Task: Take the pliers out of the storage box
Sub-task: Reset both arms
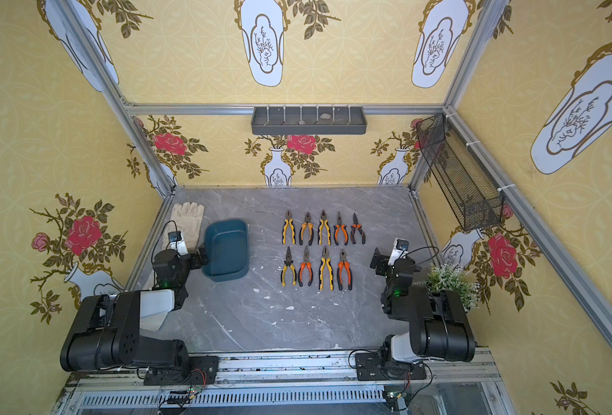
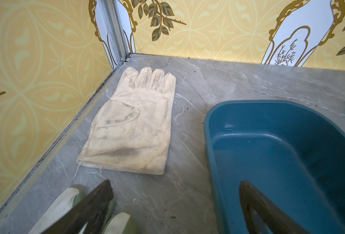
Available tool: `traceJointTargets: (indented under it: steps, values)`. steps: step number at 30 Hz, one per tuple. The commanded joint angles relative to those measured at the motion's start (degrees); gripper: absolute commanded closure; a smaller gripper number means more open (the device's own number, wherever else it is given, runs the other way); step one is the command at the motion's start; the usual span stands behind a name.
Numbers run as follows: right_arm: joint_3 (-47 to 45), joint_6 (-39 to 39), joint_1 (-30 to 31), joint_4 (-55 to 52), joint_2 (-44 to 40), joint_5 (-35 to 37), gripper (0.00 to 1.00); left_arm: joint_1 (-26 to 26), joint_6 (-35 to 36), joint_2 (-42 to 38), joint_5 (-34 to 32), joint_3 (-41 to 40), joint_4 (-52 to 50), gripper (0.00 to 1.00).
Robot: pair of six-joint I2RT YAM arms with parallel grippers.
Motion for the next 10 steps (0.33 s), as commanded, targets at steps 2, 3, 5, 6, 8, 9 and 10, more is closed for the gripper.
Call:
traceJointTargets:
  steps: [2, 3, 5, 6, 8, 9, 10]
  values:
    - [0.1, 0.0, -0.1, 0.6, -0.1, -0.2, 0.03, 0.0, 0.1, 0.1, 0.7, 0.0, 0.1, 0.01]
    - [0.1, 0.0, 0.0, 0.6, -0.1, -0.2, 0.03, 0.0, 0.1, 0.1, 0.7, -0.1, 0.1, 0.01]
    - [0.3, -0.2, 0.1, 0.4, 0.3, -0.1, 0.03, 0.0, 0.0, 0.1, 0.7, -0.1, 0.1, 0.01]
    - [0.9, -0.1, -0.1, 0.2, 0.7, -0.9, 0.03, 0.0, 0.1, 0.1, 0.7, 0.0, 0.1, 0.01]
    - [1.4, 0.2, -1.1, -1.2, 0.7, -2.8, 0.03, 0.0, 0.1, 0.1, 0.7, -0.1, 0.1, 0.01]
    - [1.5, 0.2, -1.5, -1.3, 0.7, -3.4, 0.03, 0.0, 0.1, 0.1, 0.7, 0.0, 0.1, 0.01]
    - [1.3, 0.3, -1.5, -1.0, 0.6, -3.7, 0.03, 0.0, 0.1, 0.1, 0.7, 0.0, 0.1, 0.01]
